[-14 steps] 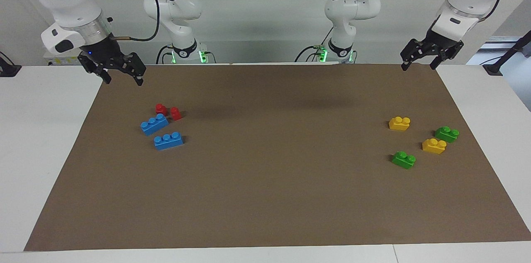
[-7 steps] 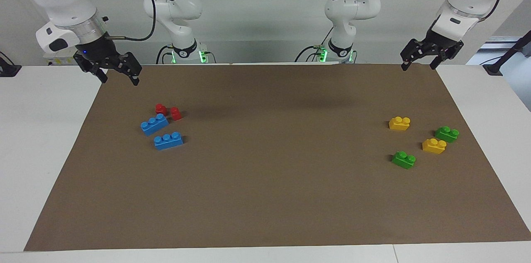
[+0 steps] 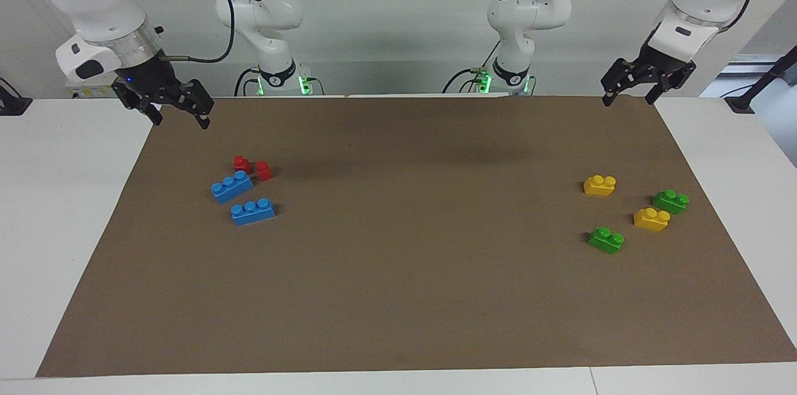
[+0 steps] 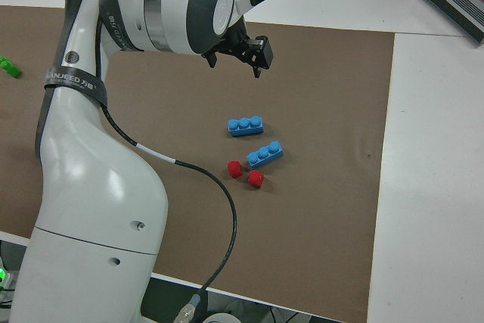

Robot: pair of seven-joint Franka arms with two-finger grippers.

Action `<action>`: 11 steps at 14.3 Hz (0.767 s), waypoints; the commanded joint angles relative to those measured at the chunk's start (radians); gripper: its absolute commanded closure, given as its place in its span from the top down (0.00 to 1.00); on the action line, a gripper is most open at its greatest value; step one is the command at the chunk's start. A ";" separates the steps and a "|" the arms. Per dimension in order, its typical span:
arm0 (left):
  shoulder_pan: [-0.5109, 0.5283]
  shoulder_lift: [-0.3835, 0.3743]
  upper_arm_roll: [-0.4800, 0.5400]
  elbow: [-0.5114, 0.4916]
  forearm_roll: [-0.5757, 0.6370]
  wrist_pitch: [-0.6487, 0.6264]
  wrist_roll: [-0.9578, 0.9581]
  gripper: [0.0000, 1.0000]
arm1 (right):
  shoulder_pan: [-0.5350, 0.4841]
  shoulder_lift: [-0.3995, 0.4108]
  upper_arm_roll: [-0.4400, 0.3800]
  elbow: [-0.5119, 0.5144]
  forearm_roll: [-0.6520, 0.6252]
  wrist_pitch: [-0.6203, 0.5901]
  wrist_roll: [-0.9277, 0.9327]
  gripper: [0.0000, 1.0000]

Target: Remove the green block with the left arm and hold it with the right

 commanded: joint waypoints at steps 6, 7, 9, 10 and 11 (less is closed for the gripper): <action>-0.005 -0.030 0.005 -0.034 -0.008 0.011 -0.009 1.00 | -0.004 -0.025 0.002 -0.025 -0.023 -0.005 -0.054 1.00; -0.005 -0.030 0.005 -0.033 -0.008 0.011 -0.009 1.00 | -0.004 -0.024 0.002 -0.025 -0.026 -0.005 -0.102 1.00; -0.006 -0.030 0.005 -0.033 -0.008 0.011 -0.009 1.00 | -0.004 -0.024 0.002 -0.025 -0.032 -0.003 -0.116 1.00; -0.005 -0.030 0.005 -0.033 -0.008 0.011 -0.009 1.00 | -0.004 -0.025 0.002 -0.027 -0.032 -0.003 -0.116 1.00; -0.006 -0.030 0.005 -0.033 -0.008 0.011 -0.009 1.00 | -0.004 -0.025 0.002 -0.027 -0.032 -0.003 -0.116 1.00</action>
